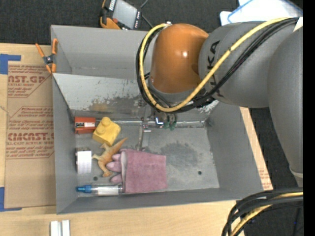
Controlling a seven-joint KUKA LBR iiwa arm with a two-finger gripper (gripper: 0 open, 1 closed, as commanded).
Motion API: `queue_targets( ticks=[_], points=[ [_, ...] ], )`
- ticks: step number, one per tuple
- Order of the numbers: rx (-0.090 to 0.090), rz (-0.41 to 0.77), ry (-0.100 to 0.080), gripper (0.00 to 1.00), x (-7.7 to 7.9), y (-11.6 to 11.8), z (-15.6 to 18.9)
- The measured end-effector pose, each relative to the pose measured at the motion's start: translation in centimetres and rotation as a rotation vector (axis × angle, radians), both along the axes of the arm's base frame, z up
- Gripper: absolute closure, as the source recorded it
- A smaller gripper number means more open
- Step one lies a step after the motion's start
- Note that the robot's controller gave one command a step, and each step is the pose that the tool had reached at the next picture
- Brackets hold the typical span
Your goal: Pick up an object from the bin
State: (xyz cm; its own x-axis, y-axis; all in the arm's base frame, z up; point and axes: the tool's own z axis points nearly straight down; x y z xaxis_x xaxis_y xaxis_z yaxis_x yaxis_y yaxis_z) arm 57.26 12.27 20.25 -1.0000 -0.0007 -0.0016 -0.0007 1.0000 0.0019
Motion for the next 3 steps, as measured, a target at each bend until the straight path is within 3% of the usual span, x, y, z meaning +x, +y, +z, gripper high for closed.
queue_targets(
  ticks=[1, 2, 3],
  points=[
    [0.0, 0.0, 0.0, 0.0, 0.0, 0.0, 0.0],
    [0.0, 0.107, 0.006, 0.0, -2.5, 3.3, -8.6],
    [0.002, 0.065, -0.003, 0.0, -1.2, 3.2, -7.9]
  ],
)
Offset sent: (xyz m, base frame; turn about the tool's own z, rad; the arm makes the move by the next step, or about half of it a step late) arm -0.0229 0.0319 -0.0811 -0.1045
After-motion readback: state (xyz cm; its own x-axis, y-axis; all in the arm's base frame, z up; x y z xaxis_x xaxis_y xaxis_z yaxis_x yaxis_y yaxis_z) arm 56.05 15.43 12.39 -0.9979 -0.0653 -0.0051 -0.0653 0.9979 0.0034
